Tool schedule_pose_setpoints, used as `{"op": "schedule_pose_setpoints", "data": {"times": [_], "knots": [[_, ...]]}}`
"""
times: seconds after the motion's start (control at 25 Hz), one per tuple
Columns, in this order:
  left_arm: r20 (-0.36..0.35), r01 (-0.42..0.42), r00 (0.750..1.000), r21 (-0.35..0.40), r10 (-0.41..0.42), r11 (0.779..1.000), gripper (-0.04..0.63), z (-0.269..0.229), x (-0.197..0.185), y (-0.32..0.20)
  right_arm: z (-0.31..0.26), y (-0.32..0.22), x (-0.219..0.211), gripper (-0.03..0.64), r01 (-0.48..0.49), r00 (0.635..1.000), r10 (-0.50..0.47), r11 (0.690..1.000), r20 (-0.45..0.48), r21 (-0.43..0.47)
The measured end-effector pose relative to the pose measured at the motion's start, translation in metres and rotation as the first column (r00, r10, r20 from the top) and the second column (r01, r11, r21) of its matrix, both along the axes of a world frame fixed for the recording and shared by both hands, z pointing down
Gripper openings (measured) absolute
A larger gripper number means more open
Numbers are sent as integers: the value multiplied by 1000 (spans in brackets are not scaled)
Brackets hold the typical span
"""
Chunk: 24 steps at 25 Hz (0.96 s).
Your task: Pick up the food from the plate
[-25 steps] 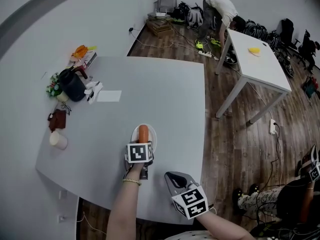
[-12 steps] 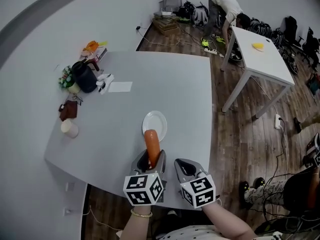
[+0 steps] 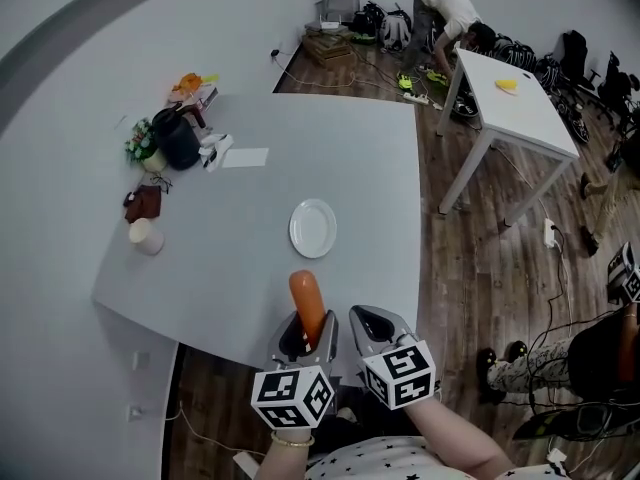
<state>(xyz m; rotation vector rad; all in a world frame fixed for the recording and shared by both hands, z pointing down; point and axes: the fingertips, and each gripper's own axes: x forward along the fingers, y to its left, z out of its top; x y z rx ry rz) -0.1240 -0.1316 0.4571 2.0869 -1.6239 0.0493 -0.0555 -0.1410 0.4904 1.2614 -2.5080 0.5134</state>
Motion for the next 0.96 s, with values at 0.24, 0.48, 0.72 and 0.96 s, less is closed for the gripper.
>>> {"op": "schedule_pose_setpoints", "data": {"times": [0.24, 0.48, 0.72, 0.96], "knots": [[-13, 21, 1000, 10, -21, 1000, 209, -5, -12, 12, -7, 12, -7, -2, -1, 1000, 2, 1000, -15, 21], [-13, 24, 1000, 17, -23, 1000, 209, -9, -17, 14, -15, 16, -14, -2, 11, 1000, -10, 999, -14, 46], [-21, 20, 1000, 8, -20, 1000, 209, -9, -16, 14, -21, 15, -17, -2, 20, 999, -19, 998, -30, 67], [-18, 29, 999, 13, -29, 999, 209, -11, -13, 8, -25, 11, -14, -2, 25, 999, -23, 996, -26, 82]]}}
